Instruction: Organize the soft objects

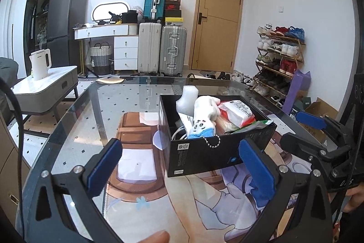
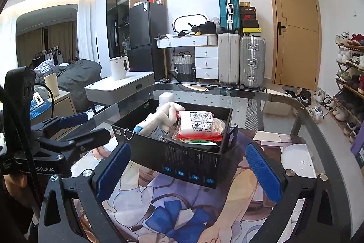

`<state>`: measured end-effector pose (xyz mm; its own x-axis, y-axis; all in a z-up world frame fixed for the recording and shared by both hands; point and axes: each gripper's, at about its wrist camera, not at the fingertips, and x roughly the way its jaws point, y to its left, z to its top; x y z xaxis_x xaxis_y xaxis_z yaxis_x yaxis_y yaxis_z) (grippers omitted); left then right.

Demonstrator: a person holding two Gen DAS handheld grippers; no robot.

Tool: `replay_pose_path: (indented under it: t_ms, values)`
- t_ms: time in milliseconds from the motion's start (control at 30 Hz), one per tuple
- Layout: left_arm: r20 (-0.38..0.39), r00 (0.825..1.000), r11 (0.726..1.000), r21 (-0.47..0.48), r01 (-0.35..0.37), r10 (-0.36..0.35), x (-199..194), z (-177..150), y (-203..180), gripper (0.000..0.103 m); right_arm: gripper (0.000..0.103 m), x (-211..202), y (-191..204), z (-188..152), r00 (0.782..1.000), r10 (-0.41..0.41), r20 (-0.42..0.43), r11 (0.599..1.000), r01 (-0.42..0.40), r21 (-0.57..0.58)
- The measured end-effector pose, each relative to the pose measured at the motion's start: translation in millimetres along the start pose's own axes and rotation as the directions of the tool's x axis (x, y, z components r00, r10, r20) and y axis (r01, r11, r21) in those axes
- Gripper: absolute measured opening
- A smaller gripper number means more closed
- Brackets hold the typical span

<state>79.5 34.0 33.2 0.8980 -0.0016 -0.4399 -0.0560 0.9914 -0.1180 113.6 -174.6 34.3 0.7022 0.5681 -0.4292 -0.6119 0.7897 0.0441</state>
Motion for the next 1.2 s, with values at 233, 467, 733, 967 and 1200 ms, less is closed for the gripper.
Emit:
replay_pose_path:
  t_ms: [233,467,733,967,1200]
  values:
    - [0.026,1.0,1.0,-0.002,-0.007,0.007,-4.1,-1.6,0.2,0.103,0.103,-0.1,1.4,-3.9,1.0,0.008,0.009,1.0,-0.008,-0.003]
    - [0.006,1.0,1.0,-0.011,-0.012,0.013,-2.4,-3.8,0.7,0.103,0.103,-7.9,3.4,-5.9,0.999,-0.004,0.049,1.0,0.005,-0.008]
    - [0.028,1.0,1.0,-0.004,-0.009,0.009,-6.0,-5.5,-1.2,0.103,0.103,-10.7,9.2,-6.0,0.998,-0.011,0.059,0.999,0.013,-0.04]
    - [0.03,1.0,1.0,-0.009,-0.006,0.006,-7.5,-5.2,-1.5,0.103,0.103,-12.8,2.0,-6.8,0.998,-0.008,0.068,1.0,0.008,-0.004]
    - [0.043,0.999,1.0,-0.013,-0.009,0.01,-10.0,-5.3,-1.3,0.103,0.103,-14.2,3.6,-7.8,0.997,-0.01,0.079,1.0,0.012,-0.013]
